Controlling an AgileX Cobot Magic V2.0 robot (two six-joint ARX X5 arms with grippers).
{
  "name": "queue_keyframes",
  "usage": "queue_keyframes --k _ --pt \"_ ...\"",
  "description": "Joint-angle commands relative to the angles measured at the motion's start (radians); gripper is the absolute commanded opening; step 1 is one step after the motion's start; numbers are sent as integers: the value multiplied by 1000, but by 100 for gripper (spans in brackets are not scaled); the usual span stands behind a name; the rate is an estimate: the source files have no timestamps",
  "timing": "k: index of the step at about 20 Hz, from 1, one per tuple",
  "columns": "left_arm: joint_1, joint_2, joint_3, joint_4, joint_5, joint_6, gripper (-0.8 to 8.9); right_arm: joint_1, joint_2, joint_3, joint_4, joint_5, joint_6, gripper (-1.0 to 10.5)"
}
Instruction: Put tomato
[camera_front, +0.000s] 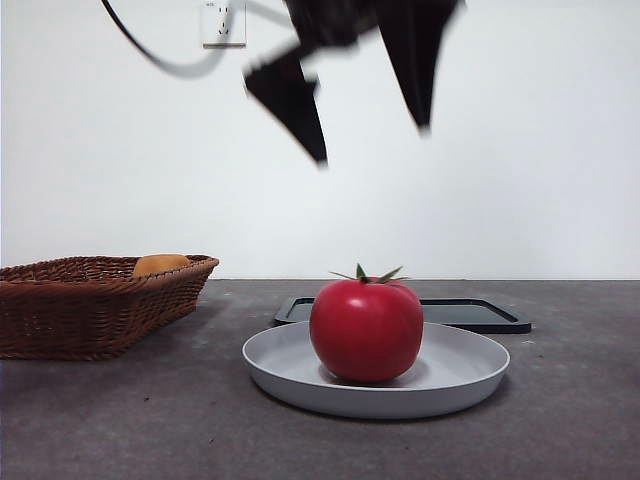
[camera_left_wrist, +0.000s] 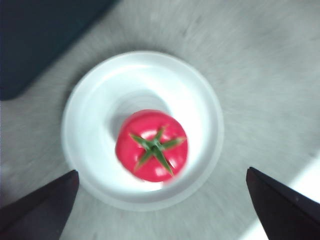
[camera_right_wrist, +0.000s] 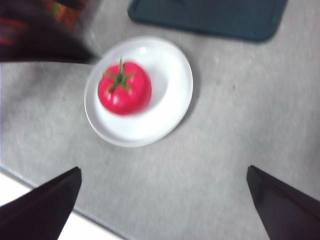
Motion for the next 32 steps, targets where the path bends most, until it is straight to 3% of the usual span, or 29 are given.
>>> queue_keyframes --k 1,8,11,15,19,23,26,32 --pt "-7 -89 22 -64 0 19 594 4 33 19 23 2 6 605" --pt "-8 -309 18 -153 0 23 594 12 198 20 120 -71 -23 605" --pt "-9 -420 -110 -128 0 21 594 37 295 28 186 -86 -27 605" --pt "-5 -644 -485 39 0 6 593 77 455 106 193 -60 -88 605" --pt "-6 -828 -726 139 0 -39 594 121 642 220 191 -28 -141 606" --pt "-6 -980 -863 185 0 -52 593 170 819 324 190 -2 -158 622" --pt "-6 -1069 -924 202 0 -57 593 205 930 383 192 56 -159 735" --pt "-6 -1147 -934 207 0 -82 593 240 1065 428 216 76 -151 742"
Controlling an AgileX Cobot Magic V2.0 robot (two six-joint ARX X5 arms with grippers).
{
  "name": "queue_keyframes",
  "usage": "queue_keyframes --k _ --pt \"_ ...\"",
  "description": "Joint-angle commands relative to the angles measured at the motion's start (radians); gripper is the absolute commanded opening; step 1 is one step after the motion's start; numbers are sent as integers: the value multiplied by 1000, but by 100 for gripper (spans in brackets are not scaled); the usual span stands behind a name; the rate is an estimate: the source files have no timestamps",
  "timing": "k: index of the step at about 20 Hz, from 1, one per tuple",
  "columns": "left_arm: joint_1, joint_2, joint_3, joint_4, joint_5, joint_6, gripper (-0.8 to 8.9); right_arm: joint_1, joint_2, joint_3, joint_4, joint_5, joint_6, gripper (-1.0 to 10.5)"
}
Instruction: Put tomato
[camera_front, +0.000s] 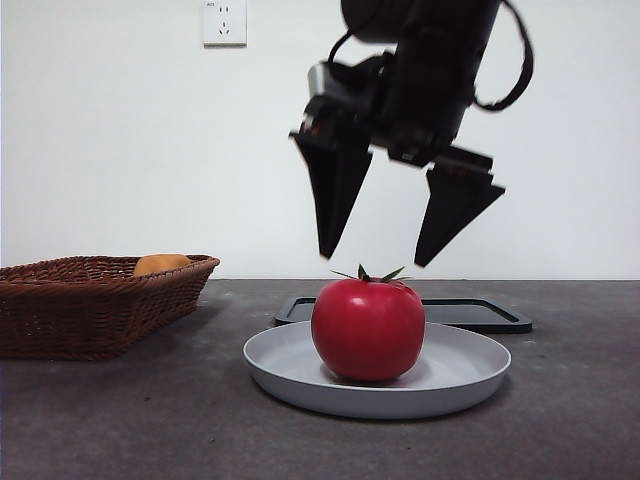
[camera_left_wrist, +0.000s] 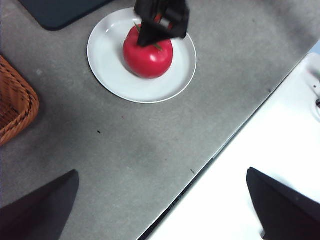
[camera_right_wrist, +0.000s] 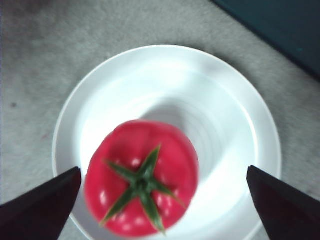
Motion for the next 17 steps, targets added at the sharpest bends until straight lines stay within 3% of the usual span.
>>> queue_keyframes --k 1,12,17 --pt "-6 -11 6 11 0 -16 593 20 45 20 17 1 -2 742" --pt "-6 -25 6 11 0 -15 593 31 148 20 27 1 27 739" --pt "-6 -25 6 9 0 -15 593 37 148 20 0 -52 34 340"
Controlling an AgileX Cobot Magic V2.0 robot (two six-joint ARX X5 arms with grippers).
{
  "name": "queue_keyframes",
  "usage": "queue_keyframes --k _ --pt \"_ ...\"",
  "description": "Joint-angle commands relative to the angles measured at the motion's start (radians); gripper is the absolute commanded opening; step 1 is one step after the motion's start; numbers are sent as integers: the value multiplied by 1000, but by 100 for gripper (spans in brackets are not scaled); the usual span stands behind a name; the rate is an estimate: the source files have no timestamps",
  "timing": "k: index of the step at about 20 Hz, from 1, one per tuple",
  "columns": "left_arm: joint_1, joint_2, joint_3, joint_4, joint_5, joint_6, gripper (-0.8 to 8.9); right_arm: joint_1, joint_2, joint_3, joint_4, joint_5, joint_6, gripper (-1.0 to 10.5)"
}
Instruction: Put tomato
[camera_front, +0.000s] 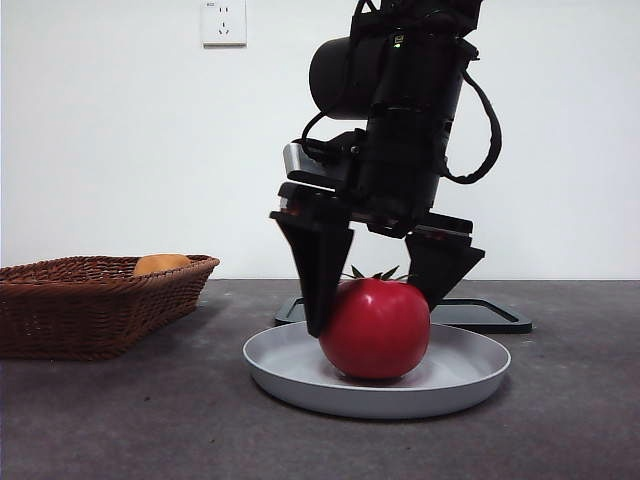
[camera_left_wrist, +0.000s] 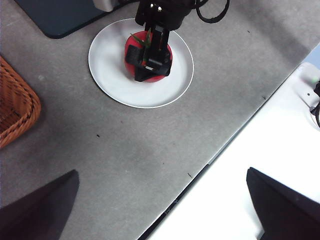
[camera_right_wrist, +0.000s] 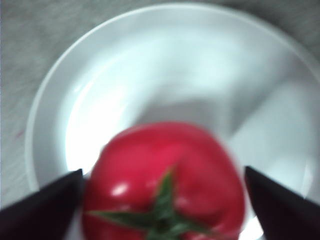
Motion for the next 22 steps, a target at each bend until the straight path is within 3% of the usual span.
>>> queue_keyframes --k 1,5,14,22 --pt "-6 5 6 9 0 -2 593 11 15 19 -18 -24 19 298" --pt "-6 5 6 9 0 0 593 8 14 23 -36 -18 25 161" --pt "-6 3 6 -13 0 0 593 -77 17 183 -36 15 -1 158" --pt "-6 3 6 -11 0 0 593 -233 276 587 -141 31 -71 158"
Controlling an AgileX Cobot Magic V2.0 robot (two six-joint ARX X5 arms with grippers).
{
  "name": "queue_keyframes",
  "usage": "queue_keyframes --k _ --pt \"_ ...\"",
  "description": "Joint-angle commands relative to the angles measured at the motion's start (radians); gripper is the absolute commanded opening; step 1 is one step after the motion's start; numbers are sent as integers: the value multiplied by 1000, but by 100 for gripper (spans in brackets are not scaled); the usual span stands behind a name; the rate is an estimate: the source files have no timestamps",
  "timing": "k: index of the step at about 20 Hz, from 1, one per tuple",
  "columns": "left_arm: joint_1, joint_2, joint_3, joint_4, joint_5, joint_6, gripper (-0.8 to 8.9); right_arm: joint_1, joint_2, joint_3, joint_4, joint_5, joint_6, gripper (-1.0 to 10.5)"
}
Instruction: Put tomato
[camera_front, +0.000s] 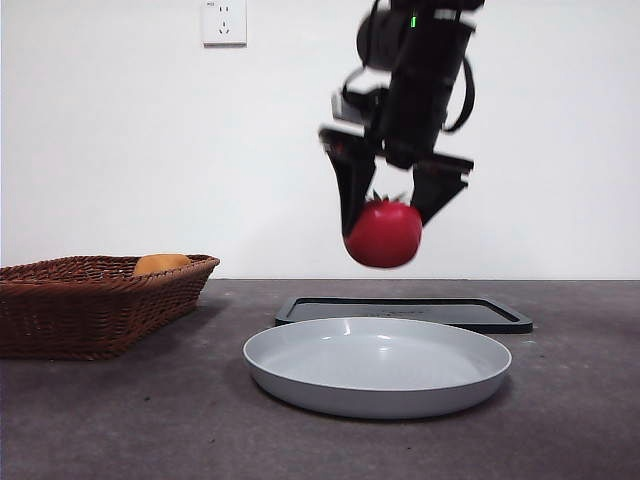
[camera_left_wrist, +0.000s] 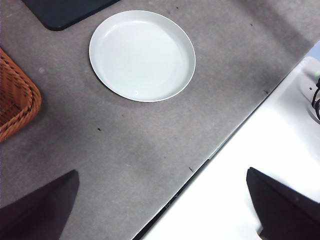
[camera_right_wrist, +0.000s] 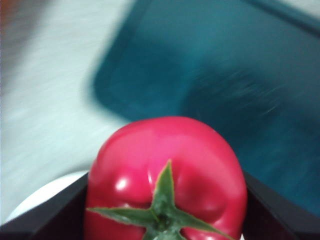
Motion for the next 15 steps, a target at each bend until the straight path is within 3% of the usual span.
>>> queue_keyframes --k 1,4,11,14,15 --pt "-6 3 6 11 0 0 593 -24 117 137 -18 2 -30 158" --pt "-6 3 6 10 0 -3 593 -54 248 267 -22 3 -47 158" --pt "-6 3 6 -20 0 -8 593 -69 325 278 -2 6 -65 177" --pt "-6 -1 6 -35 0 -7 593 -70 324 282 -15 10 -64 505" --pt "-6 -2 6 -35 0 -7 593 -70 324 295 -34 29 -64 527"
